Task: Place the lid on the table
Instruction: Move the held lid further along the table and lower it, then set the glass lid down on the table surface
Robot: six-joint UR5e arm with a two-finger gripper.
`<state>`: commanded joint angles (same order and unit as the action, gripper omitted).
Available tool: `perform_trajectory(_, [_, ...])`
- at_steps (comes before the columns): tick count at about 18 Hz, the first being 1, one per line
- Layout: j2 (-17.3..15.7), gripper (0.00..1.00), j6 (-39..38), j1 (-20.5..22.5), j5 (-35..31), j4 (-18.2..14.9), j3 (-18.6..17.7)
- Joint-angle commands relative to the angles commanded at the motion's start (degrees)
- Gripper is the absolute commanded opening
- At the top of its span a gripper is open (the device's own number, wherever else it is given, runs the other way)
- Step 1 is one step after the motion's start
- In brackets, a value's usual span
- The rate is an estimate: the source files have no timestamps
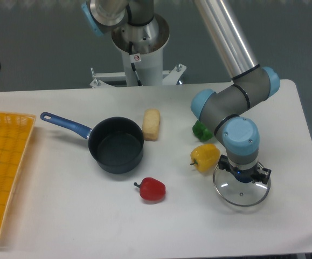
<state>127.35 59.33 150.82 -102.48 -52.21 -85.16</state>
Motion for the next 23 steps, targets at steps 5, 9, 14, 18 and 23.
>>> perform_trajectory(5, [0.1,0.61,0.0,0.0,0.1,0.0,-0.1])
perform_trajectory(9, [0.2,0.61,0.0,0.0,0.2,-0.1,-0.1])
perform_trajectory(14, [0.2,0.64,-0.3,0.0,0.2,-0.1,-0.1])
perform_trajectory(18, [0.3,0.64,-0.4,0.0,0.2,-0.1,-0.2])
perform_trajectory(23, [0.5,0.67,-0.4,-0.1,0.2,-0.1,-0.2])
